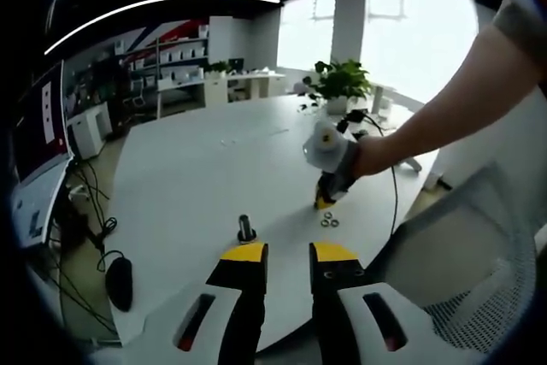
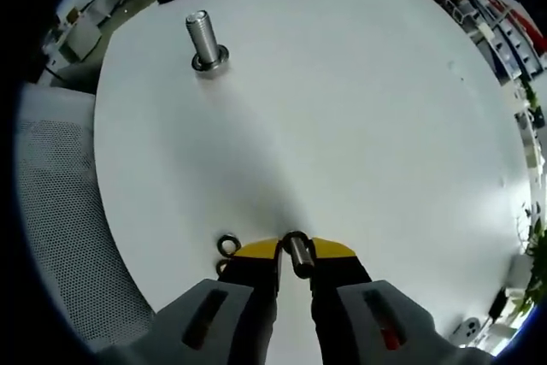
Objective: Place the washer onto the threaded stud by aligning its center hole with the stud, sliding it down to the base, and recovering from edge contact or off-axis alignment until the washer reaches the visible bottom stop.
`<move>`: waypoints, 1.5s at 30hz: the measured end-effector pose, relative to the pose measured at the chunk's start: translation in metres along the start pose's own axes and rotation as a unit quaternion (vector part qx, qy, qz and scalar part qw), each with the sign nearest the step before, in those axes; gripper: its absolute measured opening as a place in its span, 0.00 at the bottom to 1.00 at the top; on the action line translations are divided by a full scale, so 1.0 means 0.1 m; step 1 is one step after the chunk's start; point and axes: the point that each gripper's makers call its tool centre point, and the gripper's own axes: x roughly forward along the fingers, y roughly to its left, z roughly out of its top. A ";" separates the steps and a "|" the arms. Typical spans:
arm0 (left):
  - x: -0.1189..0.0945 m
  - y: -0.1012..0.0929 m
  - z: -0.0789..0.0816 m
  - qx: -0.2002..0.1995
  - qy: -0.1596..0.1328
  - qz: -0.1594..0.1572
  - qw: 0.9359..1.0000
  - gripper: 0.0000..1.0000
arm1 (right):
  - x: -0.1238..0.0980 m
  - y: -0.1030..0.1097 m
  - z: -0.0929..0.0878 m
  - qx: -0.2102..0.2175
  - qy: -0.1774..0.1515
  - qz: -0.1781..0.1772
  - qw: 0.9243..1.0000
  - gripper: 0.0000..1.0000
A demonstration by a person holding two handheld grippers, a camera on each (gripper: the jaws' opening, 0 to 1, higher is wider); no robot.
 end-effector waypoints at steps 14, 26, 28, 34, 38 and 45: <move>0.00 0.00 0.01 -0.003 -0.003 -0.002 1.000 0.17 | -0.08 -0.02 -0.10 0.029 0.003 -0.009 1.000 0.20; 0.01 -0.02 0.02 -0.002 -0.005 -0.008 1.000 0.16 | -0.28 -0.01 -0.26 0.039 0.014 -0.013 0.999 0.22; 0.01 -0.02 0.03 -0.001 -0.007 -0.009 1.000 0.16 | -0.29 -0.03 -0.27 0.047 0.010 -0.014 0.999 0.23; 0.00 0.00 0.04 0.000 -0.009 -0.004 1.000 0.16 | -0.30 0.07 -0.29 0.044 0.010 -0.010 0.999 0.23; 0.00 0.02 0.06 0.009 -0.010 0.006 1.000 0.16 | -0.33 0.13 -0.28 0.041 0.007 -0.004 0.999 0.23; -0.02 0.07 0.08 -0.010 -0.019 0.011 1.000 0.16 | -0.20 0.21 -0.27 0.023 -0.009 0.011 1.000 0.23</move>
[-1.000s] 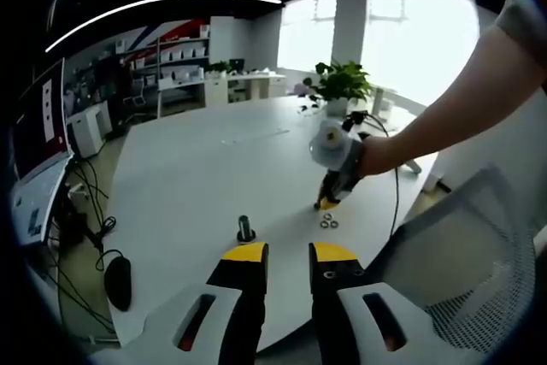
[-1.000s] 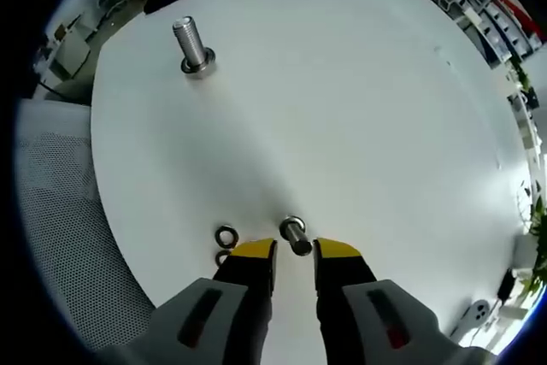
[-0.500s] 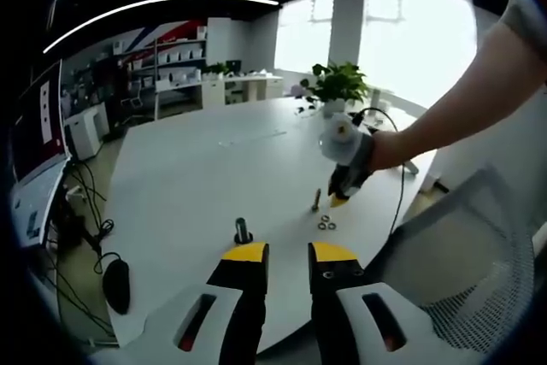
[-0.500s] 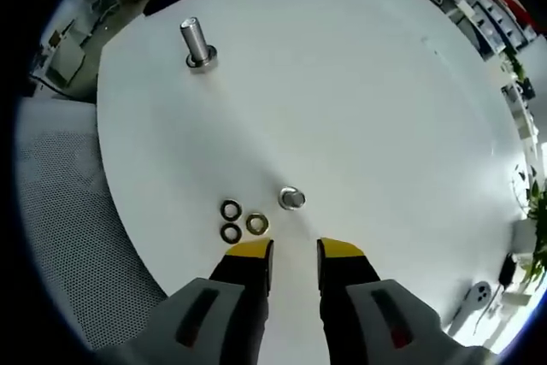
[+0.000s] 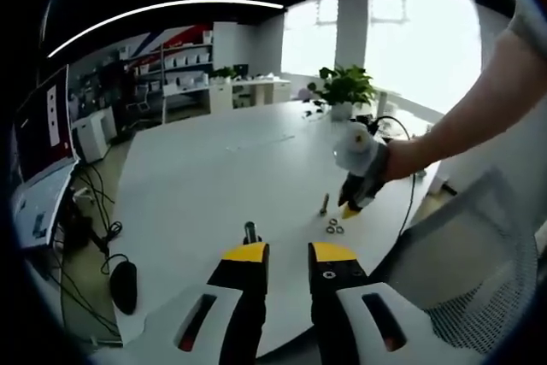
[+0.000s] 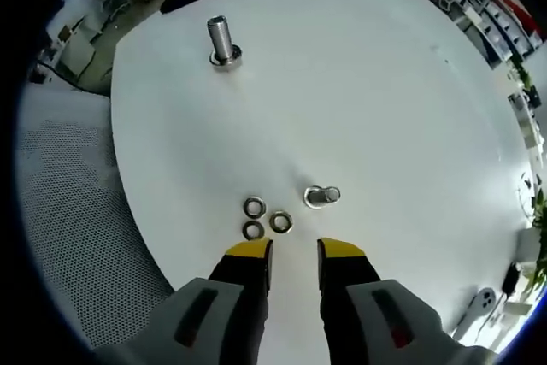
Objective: Place the washer onto the threaded stud by aligning its center hole with the stud, sliding it down to the base, and recovering from edge contact or off-axis alignment until the washer reaches the visible bottom stop.
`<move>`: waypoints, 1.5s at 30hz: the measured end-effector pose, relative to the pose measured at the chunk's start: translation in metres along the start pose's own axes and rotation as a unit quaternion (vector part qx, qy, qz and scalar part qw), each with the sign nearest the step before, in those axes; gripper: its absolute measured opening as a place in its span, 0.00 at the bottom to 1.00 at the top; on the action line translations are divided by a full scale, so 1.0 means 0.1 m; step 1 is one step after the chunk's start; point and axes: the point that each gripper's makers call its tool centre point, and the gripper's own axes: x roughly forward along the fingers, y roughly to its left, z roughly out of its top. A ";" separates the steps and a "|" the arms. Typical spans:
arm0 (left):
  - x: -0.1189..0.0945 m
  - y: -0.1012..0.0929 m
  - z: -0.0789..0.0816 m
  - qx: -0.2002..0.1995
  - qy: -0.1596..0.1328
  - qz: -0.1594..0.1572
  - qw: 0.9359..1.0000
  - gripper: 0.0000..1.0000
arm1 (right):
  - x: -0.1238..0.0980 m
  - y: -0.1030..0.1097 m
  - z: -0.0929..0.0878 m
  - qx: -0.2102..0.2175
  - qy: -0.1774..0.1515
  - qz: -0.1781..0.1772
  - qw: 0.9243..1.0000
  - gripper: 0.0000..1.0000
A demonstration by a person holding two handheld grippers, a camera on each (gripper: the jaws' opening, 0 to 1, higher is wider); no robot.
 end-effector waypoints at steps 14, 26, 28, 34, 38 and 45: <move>0.02 -0.04 0.00 0.029 0.012 0.012 0.999 0.17 | 0.14 -0.01 0.04 0.013 -0.035 0.023 0.999 0.23; 0.06 -0.02 -0.15 0.060 0.058 0.029 0.996 0.17 | 0.17 0.03 0.11 0.020 -0.088 0.043 0.995 0.19; 0.06 -0.04 -0.14 0.059 0.057 0.027 0.996 0.17 | 0.17 0.03 0.10 0.014 -0.093 0.044 0.995 0.18; 0.06 0.00 -0.18 0.070 0.070 0.039 0.994 0.17 | 0.15 -0.01 0.00 -0.014 -0.095 0.045 0.994 0.16; 0.06 -0.02 -0.18 0.066 0.070 0.034 0.995 0.17 | 0.13 -0.06 -0.11 -0.010 -0.101 0.052 0.993 0.16; 0.03 0.08 -0.19 0.044 0.066 0.050 0.996 0.17 | 0.11 -0.05 -0.19 -0.030 -0.095 0.066 0.993 0.19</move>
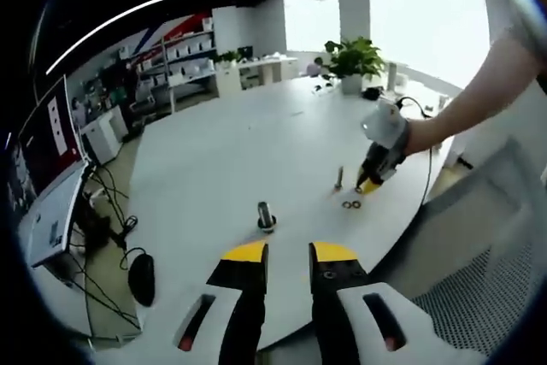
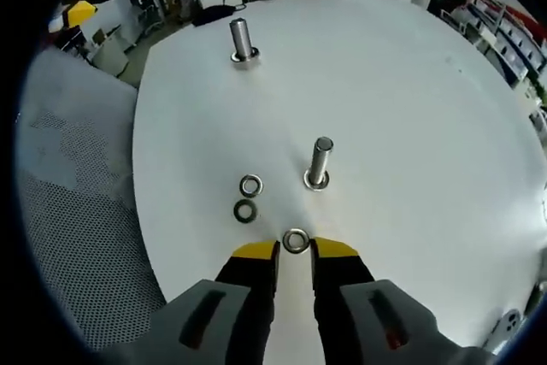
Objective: Place the washer onto the threaded stud by aligning its center hole with the stud, sliding it down to the base, and recovering from edge contact or off-axis alignment until the washer reaches the visible bottom stop.
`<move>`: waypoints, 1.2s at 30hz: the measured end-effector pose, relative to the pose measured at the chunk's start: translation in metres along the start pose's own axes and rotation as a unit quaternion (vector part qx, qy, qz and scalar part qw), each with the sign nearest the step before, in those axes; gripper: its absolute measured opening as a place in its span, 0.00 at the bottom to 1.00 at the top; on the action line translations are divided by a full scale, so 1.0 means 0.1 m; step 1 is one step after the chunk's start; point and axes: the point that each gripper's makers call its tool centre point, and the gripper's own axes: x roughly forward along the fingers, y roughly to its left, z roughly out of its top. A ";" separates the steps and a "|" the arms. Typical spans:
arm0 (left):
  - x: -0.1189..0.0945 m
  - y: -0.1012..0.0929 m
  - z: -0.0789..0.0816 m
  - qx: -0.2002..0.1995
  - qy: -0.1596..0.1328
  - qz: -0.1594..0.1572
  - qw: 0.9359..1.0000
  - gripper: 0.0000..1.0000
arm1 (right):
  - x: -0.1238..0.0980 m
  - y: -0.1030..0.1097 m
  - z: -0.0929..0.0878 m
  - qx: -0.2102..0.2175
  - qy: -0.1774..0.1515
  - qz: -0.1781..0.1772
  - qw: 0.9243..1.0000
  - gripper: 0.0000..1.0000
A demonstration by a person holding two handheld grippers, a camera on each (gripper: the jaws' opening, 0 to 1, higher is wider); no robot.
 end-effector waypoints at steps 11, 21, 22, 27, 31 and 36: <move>0.03 -0.03 -0.07 0.017 0.022 -0.001 1.000 0.16 | 0.02 0.03 0.03 -0.067 0.028 0.002 0.997 0.17; 0.03 -0.06 -0.05 0.014 0.016 -0.013 1.000 0.16 | 0.04 0.01 0.07 -0.068 0.016 0.015 0.997 0.05; 0.02 -0.05 -0.05 0.010 0.014 -0.011 1.000 0.16 | 0.03 0.02 0.06 -0.073 0.020 0.015 0.997 0.05; 0.02 -0.05 -0.05 0.006 0.011 -0.013 1.000 0.16 | 0.02 0.04 0.06 -0.033 0.006 0.049 0.998 0.08; 0.04 -0.08 -0.05 0.018 0.014 -0.018 1.000 0.16 | -0.04 -0.05 -0.04 -0.047 0.020 0.038 0.998 0.14; 0.02 -0.04 -0.04 0.012 0.010 -0.009 1.000 0.16 | -0.08 -0.13 -0.17 -0.091 0.027 0.022 0.995 0.22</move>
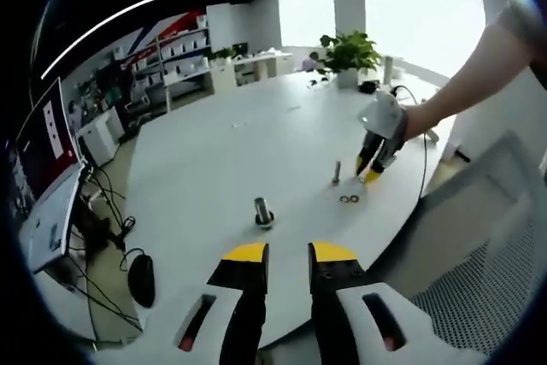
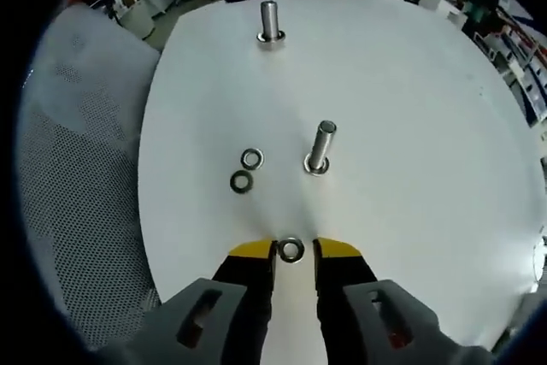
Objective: Place the washer onto the threaded stud by aligning its center hole with the stud, sliding it down to the base, and recovering from edge contact or off-axis alignment until the washer reaches the visible bottom stop.
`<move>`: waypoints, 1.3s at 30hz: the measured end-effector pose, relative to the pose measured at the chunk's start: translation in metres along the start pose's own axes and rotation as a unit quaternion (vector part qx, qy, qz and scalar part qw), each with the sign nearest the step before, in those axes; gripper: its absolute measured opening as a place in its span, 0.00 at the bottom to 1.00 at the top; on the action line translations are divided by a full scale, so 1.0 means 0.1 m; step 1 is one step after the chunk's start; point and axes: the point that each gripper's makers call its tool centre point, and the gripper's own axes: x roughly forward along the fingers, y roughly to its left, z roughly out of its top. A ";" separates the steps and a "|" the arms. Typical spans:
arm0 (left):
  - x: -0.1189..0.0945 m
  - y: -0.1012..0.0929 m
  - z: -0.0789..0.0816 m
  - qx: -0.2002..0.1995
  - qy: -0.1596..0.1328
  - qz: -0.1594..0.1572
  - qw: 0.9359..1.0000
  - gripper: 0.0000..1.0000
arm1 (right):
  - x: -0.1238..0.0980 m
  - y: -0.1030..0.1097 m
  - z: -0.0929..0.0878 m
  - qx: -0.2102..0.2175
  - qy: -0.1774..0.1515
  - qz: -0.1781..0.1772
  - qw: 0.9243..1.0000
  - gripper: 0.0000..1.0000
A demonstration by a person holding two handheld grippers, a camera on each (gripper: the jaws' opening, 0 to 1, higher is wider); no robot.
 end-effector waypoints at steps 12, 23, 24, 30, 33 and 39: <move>0.02 0.02 -0.03 0.007 0.011 0.006 1.000 0.15 | -0.02 0.07 -0.02 -0.067 0.014 0.029 0.997 0.27; 0.01 0.02 -0.04 0.012 0.013 0.008 1.000 0.15 | 0.01 0.02 0.00 -0.050 0.029 0.027 0.998 0.15; 0.02 0.02 -0.04 0.012 0.014 0.008 1.000 0.15 | 0.01 0.03 0.00 -0.055 0.040 0.031 0.997 0.15; 0.02 0.02 -0.04 0.014 0.016 0.009 1.000 0.15 | 0.00 0.04 -0.01 -0.091 0.070 0.037 0.993 0.15; 0.02 0.02 -0.04 0.017 0.017 0.009 1.000 0.15 | 0.01 0.01 -0.01 -0.083 0.076 0.039 0.993 0.15; 0.03 0.01 -0.04 0.021 0.018 0.007 1.000 0.15 | 0.02 0.04 -0.02 -0.080 0.103 0.019 0.991 0.15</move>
